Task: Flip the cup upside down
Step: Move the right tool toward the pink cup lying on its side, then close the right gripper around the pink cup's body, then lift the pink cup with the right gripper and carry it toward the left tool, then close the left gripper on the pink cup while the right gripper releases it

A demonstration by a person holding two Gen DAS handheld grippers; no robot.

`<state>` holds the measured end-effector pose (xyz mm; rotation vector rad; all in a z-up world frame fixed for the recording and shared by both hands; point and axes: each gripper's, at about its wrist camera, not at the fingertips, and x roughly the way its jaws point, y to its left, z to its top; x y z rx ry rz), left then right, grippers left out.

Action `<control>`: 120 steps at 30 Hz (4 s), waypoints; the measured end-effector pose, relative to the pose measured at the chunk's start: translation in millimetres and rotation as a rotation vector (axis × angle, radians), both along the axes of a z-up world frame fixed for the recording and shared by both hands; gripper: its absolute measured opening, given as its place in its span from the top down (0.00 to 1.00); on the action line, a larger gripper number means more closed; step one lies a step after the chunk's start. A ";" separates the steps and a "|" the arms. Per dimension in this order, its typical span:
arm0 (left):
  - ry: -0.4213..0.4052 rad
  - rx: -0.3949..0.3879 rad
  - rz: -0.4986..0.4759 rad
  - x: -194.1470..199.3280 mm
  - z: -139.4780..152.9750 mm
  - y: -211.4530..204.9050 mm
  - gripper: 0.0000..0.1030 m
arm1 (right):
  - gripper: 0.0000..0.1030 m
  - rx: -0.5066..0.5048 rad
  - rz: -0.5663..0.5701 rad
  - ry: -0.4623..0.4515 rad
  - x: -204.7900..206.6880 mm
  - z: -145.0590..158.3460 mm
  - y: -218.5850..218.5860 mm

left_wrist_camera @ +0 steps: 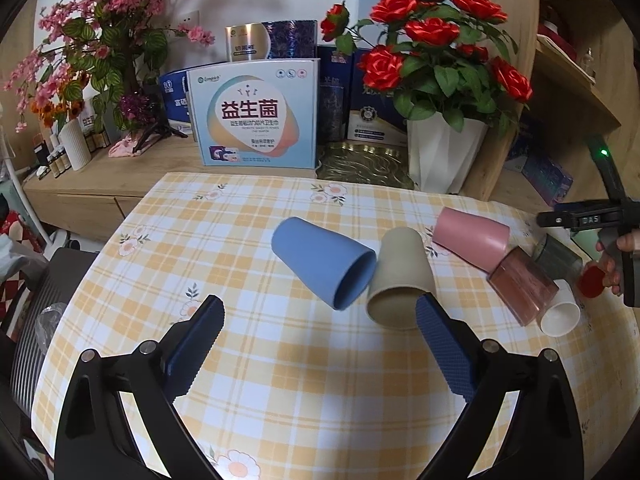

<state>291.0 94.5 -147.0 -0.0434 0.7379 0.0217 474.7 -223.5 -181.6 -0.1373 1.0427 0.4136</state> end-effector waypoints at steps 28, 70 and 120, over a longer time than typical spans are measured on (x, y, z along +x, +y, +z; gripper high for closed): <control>-0.009 -0.059 0.068 4.5 -3.3 38.7 0.09 | 0.33 -0.344 0.173 0.233 52.4 -63.4 126.5; -0.005 -0.106 -0.072 -81.3 8.3 -3.6 0.09 | 0.35 0.132 -0.368 0.235 -219.1 -32.2 50.8; 0.217 -0.212 -0.222 -80.9 -10.8 -76.5 0.13 | 0.11 0.147 -0.516 -0.021 -265.1 -14.0 -19.4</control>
